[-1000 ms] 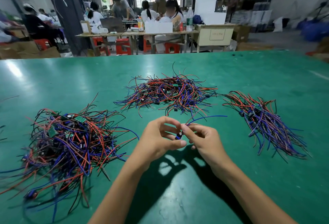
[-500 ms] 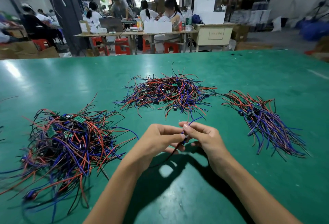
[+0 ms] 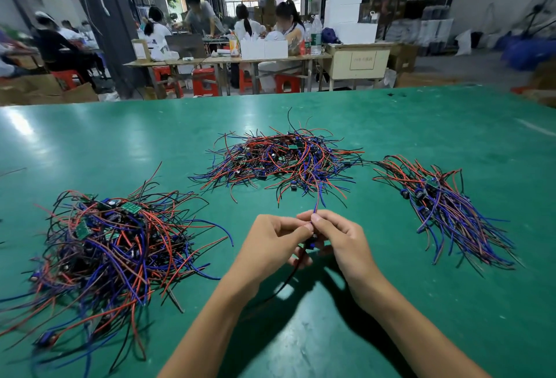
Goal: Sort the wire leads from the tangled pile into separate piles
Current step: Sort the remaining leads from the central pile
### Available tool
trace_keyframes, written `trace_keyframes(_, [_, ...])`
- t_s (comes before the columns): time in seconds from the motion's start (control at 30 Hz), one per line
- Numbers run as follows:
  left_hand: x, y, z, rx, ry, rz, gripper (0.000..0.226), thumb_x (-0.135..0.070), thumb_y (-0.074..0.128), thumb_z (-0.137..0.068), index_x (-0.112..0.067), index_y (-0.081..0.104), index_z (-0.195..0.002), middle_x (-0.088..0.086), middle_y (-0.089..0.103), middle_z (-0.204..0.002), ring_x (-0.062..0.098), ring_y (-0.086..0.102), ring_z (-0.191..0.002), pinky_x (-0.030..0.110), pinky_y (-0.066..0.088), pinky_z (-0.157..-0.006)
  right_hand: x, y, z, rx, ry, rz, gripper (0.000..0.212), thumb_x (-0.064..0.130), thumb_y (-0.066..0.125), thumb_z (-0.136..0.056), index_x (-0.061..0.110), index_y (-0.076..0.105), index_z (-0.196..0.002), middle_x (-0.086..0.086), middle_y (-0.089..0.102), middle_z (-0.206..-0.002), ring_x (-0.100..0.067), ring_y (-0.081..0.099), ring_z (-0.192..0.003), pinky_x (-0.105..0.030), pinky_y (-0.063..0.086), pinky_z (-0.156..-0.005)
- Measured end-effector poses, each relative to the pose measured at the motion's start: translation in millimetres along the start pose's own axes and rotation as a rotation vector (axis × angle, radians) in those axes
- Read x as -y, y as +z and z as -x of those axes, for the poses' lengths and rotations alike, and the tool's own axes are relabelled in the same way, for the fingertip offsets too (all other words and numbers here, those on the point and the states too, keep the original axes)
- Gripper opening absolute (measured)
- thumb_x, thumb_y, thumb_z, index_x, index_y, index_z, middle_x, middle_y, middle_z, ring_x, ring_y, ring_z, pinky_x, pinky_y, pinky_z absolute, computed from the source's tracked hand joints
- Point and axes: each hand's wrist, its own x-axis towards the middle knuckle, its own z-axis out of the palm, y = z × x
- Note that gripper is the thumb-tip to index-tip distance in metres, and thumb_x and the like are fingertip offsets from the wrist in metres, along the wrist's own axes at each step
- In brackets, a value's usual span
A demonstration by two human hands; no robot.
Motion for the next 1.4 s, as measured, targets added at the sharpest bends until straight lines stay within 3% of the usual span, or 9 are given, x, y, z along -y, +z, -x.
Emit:
trace_keyframes(0.1, [0, 7, 2, -0.001, 0.063, -0.003, 0.022, -0.005, 0.060, -0.094, -0.003, 0.080, -0.083, 0.009, 0.072, -0.075, 0.019, 0.057, -0.050, 0.023, 0.050, -0.050, -4, 7, 0, -0.093, -0.021, -0.028, 0.029, 0.007, 0.051, -0.101, 0.010, 0.073, -0.083, -0.006, 0.067, -0.073, -0.019, 0.057, -0.068, -0.036, 0.048, -0.067])
trace_keyframes(0.23, [0, 8, 0, -0.007, 0.091, -0.103, 0.025, -0.007, 0.064, -0.090, 0.000, 0.078, -0.071, 0.030, 0.067, -0.070, 0.024, 0.053, -0.056, 0.035, 0.048, -0.058, -4, 16, -1, -0.187, 0.049, -0.148, 0.029, 0.008, 0.047, -0.101, 0.010, 0.070, -0.083, -0.007, 0.070, -0.078, -0.014, 0.061, -0.059, -0.025, 0.051, -0.048])
trace_keyframes(0.43, [-1, 6, 1, 0.117, 0.016, -0.115, 0.020, -0.008, 0.066, -0.089, 0.003, 0.079, -0.078, 0.010, 0.075, -0.070, 0.017, 0.052, -0.044, 0.022, 0.045, -0.047, -4, 13, -10, -0.313, 0.095, -0.124, 0.028, 0.010, 0.043, -0.101, 0.015, 0.067, -0.086, 0.008, 0.073, -0.078, -0.004, 0.045, -0.041, -0.015, 0.033, -0.036])
trace_keyframes(0.77, [-1, 8, 4, 0.310, -0.094, -0.168, 0.017, -0.011, 0.065, -0.087, -0.002, 0.079, -0.080, 0.009, 0.076, -0.073, 0.012, 0.054, -0.042, 0.019, 0.046, -0.046, -7, -3, -22, -0.455, 0.074, -0.162, 0.026, 0.013, 0.040, -0.102, 0.013, 0.062, -0.088, 0.000, 0.072, -0.084, -0.005, 0.050, -0.045, -0.023, 0.045, -0.039])
trace_keyframes(0.97, [-5, 1, 7, 0.421, -0.156, -0.059, 0.021, -0.023, 0.062, -0.080, -0.010, 0.079, -0.078, 0.011, 0.076, -0.077, 0.012, 0.054, -0.045, 0.019, 0.046, -0.048, -10, -8, -15, -0.433, -0.399, 0.295, 0.022, 0.024, 0.038, -0.105, 0.025, 0.060, -0.102, 0.002, 0.071, -0.087, -0.015, 0.052, -0.050, -0.030, 0.046, -0.053])
trace_keyframes(1.03, [-7, -3, 8, 0.431, -0.162, -0.036, 0.023, -0.024, 0.061, -0.078, -0.012, 0.080, -0.077, 0.012, 0.076, -0.079, 0.012, 0.053, -0.045, 0.018, 0.045, -0.048, -8, -8, -16, -0.437, -0.461, 0.286, 0.021, 0.023, 0.037, -0.105, 0.023, 0.058, -0.103, 0.002, 0.071, -0.086, -0.016, 0.053, -0.048, -0.026, 0.045, -0.052])
trace_keyframes(1.23, [-6, -15, 7, 0.373, -0.153, -0.060, 0.022, -0.027, 0.064, -0.082, -0.014, 0.082, -0.084, 0.011, 0.078, -0.088, 0.012, 0.060, -0.059, 0.019, 0.048, -0.055, -2, -9, -19, -0.312, 0.127, -0.243, 0.024, 0.022, 0.043, -0.105, 0.018, 0.066, -0.101, -0.001, 0.074, -0.071, -0.009, 0.050, -0.048, -0.018, 0.043, -0.045])
trace_keyframes(1.33, [-7, -18, 5, 0.303, -0.126, 0.033, 0.021, -0.027, 0.066, -0.090, -0.015, 0.081, -0.098, 0.006, 0.078, -0.099, 0.009, 0.056, -0.065, 0.017, 0.047, -0.060, 0, -14, -21, -0.209, 0.224, -0.331, 0.033, 0.036, 0.038, -0.107, 0.017, 0.065, -0.111, -0.004, 0.076, -0.080, -0.012, 0.054, -0.050, -0.022, 0.046, -0.048])
trace_keyframes(1.4, [-11, -19, 3, 0.228, -0.105, 0.193, 0.022, -0.030, 0.069, -0.088, -0.019, 0.080, -0.103, 0.000, 0.076, -0.099, 0.006, 0.058, -0.065, 0.015, 0.049, -0.062, 0, -11, -19, -0.151, 0.187, -0.181, 0.026, 0.031, 0.043, -0.106, 0.017, 0.064, -0.113, -0.002, 0.076, -0.077, -0.013, 0.057, -0.049, -0.021, 0.046, -0.046])
